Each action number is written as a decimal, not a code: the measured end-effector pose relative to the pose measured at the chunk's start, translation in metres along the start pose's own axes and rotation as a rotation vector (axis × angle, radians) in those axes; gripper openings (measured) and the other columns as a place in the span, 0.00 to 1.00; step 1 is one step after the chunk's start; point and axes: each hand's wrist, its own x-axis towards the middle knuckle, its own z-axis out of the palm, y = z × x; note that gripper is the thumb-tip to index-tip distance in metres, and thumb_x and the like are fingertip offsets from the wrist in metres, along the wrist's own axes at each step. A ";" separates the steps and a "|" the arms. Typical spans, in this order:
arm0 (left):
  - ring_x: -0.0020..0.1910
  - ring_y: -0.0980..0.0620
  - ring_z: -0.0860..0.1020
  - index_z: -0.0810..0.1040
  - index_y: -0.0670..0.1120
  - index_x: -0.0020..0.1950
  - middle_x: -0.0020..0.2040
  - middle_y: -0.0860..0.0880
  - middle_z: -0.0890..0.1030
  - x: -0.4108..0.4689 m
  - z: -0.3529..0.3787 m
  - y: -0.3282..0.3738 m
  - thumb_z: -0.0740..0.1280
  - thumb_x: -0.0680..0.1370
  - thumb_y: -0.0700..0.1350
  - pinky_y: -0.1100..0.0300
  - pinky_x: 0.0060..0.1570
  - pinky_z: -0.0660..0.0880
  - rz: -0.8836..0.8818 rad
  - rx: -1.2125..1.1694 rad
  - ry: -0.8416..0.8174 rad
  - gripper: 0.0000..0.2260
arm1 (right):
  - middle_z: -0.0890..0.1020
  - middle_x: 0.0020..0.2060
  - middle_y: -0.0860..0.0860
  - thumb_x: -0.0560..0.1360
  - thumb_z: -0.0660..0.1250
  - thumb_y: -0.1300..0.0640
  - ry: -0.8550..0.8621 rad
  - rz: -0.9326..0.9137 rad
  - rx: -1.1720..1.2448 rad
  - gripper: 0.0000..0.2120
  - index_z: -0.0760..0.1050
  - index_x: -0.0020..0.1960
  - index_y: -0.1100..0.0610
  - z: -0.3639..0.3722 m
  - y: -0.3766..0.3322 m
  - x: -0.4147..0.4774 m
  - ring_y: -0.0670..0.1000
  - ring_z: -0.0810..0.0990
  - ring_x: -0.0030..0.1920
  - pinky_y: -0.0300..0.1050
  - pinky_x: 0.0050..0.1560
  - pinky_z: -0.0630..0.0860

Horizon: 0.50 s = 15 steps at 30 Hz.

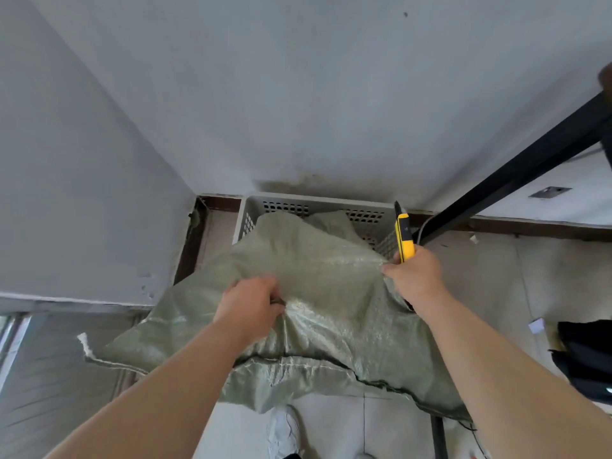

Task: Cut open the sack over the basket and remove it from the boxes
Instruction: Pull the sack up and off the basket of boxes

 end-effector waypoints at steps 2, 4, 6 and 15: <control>0.42 0.48 0.79 0.71 0.50 0.39 0.38 0.51 0.80 0.001 0.001 0.002 0.67 0.76 0.46 0.53 0.52 0.72 -0.025 -0.016 0.038 0.07 | 0.77 0.34 0.54 0.66 0.75 0.64 -0.119 -0.015 -0.019 0.11 0.73 0.40 0.59 -0.004 0.003 -0.012 0.54 0.74 0.35 0.46 0.38 0.70; 0.42 0.46 0.78 0.71 0.49 0.38 0.37 0.49 0.79 0.001 0.002 0.002 0.67 0.76 0.45 0.53 0.47 0.73 -0.050 -0.064 0.059 0.08 | 0.79 0.39 0.55 0.63 0.78 0.62 -0.220 -0.002 -0.078 0.17 0.75 0.47 0.63 -0.011 0.007 -0.023 0.54 0.76 0.39 0.46 0.41 0.71; 0.37 0.47 0.76 0.70 0.46 0.38 0.35 0.47 0.78 0.001 0.004 0.000 0.68 0.75 0.45 0.55 0.36 0.73 -0.104 -0.156 0.103 0.09 | 0.79 0.41 0.56 0.61 0.79 0.61 -0.267 0.007 -0.149 0.21 0.76 0.50 0.63 -0.021 0.010 -0.032 0.54 0.77 0.39 0.45 0.41 0.71; 0.30 0.52 0.71 0.69 0.46 0.37 0.33 0.48 0.75 -0.001 -0.001 0.005 0.70 0.75 0.44 0.61 0.28 0.64 -0.193 -0.324 0.182 0.11 | 0.81 0.39 0.52 0.65 0.75 0.64 -0.190 -0.143 -0.309 0.16 0.68 0.35 0.51 -0.023 0.043 -0.052 0.52 0.77 0.34 0.45 0.35 0.72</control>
